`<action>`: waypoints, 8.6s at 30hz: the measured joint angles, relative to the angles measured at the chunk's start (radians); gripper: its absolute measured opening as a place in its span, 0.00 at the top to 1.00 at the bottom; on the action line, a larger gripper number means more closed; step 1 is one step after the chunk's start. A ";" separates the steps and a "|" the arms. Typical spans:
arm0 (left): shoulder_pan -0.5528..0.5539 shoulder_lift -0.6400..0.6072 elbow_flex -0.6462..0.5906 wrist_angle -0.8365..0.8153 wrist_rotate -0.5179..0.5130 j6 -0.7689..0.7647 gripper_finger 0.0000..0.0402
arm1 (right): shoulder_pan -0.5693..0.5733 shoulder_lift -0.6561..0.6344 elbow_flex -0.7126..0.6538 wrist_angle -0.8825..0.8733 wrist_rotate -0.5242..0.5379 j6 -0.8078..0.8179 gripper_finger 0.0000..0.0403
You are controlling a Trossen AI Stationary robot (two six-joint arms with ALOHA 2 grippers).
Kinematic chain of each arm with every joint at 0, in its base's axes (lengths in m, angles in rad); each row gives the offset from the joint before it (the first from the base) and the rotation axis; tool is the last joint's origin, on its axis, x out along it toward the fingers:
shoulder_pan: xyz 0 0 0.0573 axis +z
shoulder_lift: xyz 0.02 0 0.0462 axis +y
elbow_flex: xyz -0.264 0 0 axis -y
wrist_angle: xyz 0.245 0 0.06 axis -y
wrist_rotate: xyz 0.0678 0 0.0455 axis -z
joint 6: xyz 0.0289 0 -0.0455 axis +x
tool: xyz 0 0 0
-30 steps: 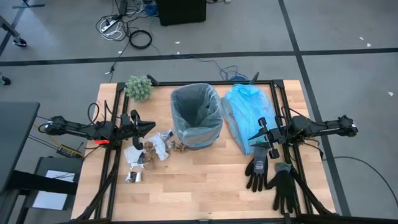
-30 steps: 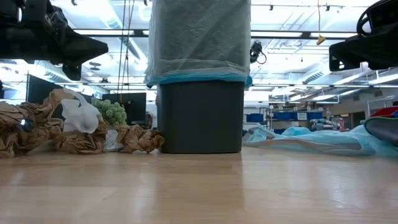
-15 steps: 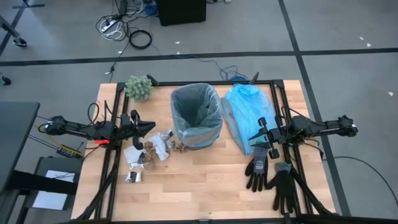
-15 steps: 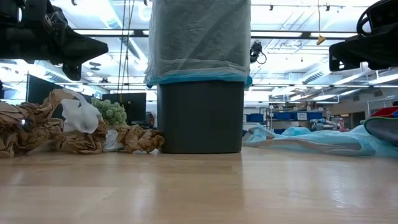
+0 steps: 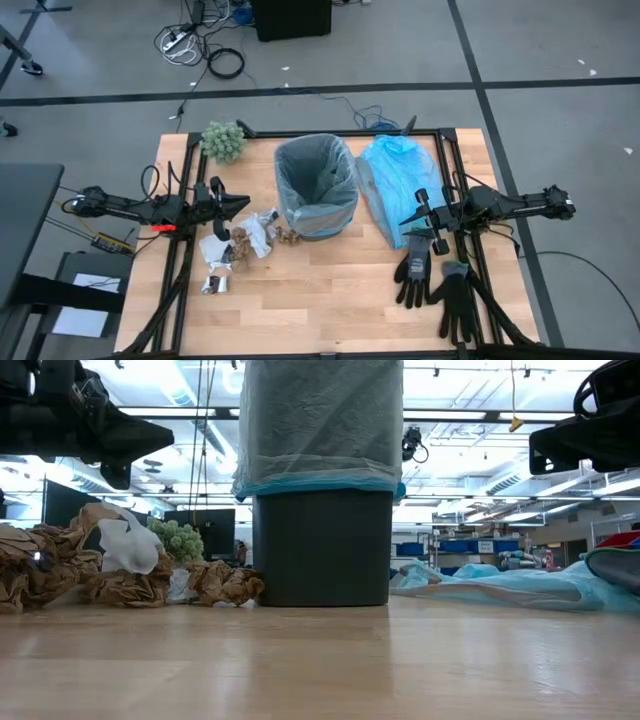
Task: Place trash/remove bag and relplace
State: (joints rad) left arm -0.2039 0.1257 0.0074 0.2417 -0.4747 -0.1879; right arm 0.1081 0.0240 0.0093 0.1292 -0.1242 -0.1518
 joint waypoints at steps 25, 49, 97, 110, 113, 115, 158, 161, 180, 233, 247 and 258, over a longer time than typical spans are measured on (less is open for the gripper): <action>0.000 0.000 0.000 0.000 0.000 0.000 0.87 | -0.007 0.000 0.000 -0.001 0.182 -0.216 0.72; 0.000 0.000 0.000 0.519 0.001 -0.052 0.87 | -0.007 0.065 0.047 0.330 0.635 0.700 0.72; 0.000 0.504 0.721 -0.001 0.522 -0.266 0.87 | -0.059 1.268 1.285 0.175 0.046 0.626 0.72; -0.070 0.716 0.722 0.132 0.779 -0.372 0.87 | 0.049 1.390 1.445 -0.631 -0.492 0.595 0.72; -0.091 0.748 0.723 0.104 0.784 -0.390 0.87 | 0.096 1.390 1.445 -0.747 -0.480 0.583 0.72; -0.098 0.765 0.723 0.051 0.784 -0.407 0.87 | 0.126 1.396 1.445 -0.812 -0.454 0.567 0.72; 0.071 1.210 0.723 -0.169 0.167 -0.363 0.87 | -0.067 1.594 1.231 -0.552 0.131 0.325 0.72; 0.105 1.210 0.723 -0.153 0.113 -0.362 0.87 | -0.092 1.594 1.231 -0.557 0.226 0.328 0.72; 0.209 1.456 0.743 0.388 0.294 -0.372 0.87 | -0.139 1.519 1.232 -0.846 0.581 0.458 0.72; 0.019 1.122 1.159 -1.364 0.119 -0.342 0.87 | 0.034 1.794 1.318 -0.419 0.309 0.019 0.72; -0.138 0.926 0.961 -1.262 0.055 -0.519 0.87 | 0.015 2.045 1.566 -0.376 0.267 0.042 0.69; -0.212 0.779 0.767 -1.155 0.052 -0.672 0.87 | -0.030 2.168 1.608 -0.350 0.225 0.064 0.67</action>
State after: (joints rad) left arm -0.4159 0.9048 0.7748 -0.9132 -0.4225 -0.8602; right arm 0.0781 2.1917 1.6177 -0.2206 0.1009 -0.0879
